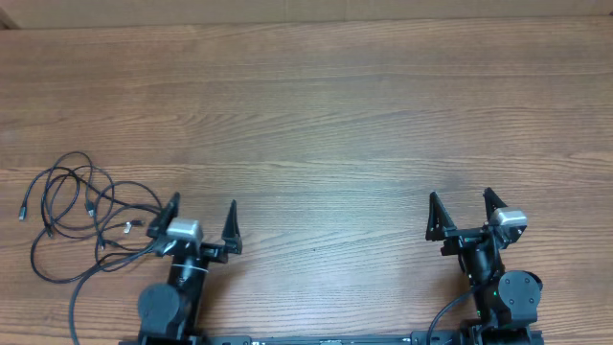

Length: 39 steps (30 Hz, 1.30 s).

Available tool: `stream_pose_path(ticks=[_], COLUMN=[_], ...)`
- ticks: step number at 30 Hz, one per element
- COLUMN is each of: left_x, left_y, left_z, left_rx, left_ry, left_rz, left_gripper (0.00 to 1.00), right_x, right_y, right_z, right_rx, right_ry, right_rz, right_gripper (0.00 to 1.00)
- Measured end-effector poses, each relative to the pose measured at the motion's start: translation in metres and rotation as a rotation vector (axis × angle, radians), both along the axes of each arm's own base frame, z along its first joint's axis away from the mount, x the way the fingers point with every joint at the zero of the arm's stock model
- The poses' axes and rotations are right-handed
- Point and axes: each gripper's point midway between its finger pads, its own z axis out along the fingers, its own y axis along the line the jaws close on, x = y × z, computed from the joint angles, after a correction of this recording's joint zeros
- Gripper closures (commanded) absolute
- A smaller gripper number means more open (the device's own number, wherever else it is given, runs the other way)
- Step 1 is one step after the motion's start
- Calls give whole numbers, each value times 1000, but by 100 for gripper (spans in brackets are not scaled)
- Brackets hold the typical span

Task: Untangle cables

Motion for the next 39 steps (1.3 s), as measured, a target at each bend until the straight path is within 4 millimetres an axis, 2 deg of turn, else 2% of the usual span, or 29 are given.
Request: stream_pose_path(ticks=[1,2,39], left_x=[0,0,0], left_y=[0,0,0], left_z=[-10,-11,-11], left_rx=[6,7,8], left_ry=[37,42,43], left_rz=[0,1,0], left_gripper=[0,0,1], right_x=[0,0,0], right_y=[0,0,0], right_z=[0,0,0], right_rx=[0,1,0], right_ry=[0,1,1], right_rz=[-1,0,0], right_gripper=[0,0,0])
